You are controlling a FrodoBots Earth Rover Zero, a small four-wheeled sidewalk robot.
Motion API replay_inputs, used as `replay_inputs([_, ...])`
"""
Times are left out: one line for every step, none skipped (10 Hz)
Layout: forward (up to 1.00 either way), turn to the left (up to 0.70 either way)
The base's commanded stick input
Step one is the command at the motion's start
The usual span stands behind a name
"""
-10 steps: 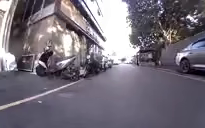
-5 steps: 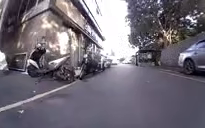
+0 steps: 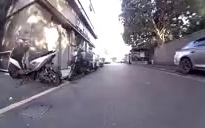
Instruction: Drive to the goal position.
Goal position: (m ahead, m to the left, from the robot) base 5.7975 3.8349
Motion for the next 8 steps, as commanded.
replay_inputs([0.70,0.00])
replay_inputs([0.70,0.00])
replay_inputs([0.70,0.00])
replay_inputs([0.70,0.00])
replay_inputs([0.70,0.00])
replay_inputs([0.70,0.00])
replay_inputs([0.70,0.00])
replay_inputs([0.70,0.00])
